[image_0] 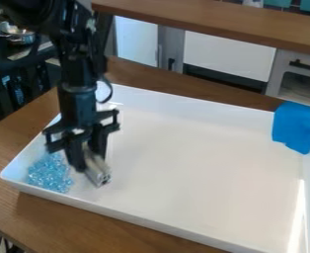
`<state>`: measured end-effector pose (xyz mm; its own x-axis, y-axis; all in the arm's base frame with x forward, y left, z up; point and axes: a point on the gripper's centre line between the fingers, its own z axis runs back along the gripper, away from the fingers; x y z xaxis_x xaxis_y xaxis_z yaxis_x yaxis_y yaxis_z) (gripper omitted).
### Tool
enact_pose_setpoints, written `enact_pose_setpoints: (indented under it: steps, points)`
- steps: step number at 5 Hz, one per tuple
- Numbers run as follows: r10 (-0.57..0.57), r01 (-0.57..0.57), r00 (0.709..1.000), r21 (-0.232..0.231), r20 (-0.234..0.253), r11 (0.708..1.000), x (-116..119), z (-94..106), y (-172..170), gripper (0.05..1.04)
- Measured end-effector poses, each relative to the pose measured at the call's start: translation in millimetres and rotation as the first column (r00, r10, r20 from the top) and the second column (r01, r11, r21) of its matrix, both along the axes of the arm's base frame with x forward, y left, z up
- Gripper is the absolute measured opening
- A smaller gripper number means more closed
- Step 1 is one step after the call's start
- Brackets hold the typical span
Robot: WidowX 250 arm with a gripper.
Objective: Sweep into pile
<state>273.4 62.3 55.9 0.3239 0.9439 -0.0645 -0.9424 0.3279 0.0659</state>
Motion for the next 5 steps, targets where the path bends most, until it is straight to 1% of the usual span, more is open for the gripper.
enact_pose_setpoints:
  steps: [1, 2, 3, 5]
  points:
    - [0.025, -0.024, 0.999, -0.02, 0.029, 1.0, 19.1, 18.0, -3.4, 0.382]
    - [0.057, -0.057, 0.998, -0.018, -0.002, 0.998, 32.4, 11.4, -1.0, 0.382]
    - [0.077, -0.077, 0.997, -0.02, -0.017, 0.997, 40.4, 5.5, 2.0, 0.382]
    - [0.114, -0.115, 0.993, -0.018, -0.022, 0.993, 50.7, 3.9, 8.5, 0.382]
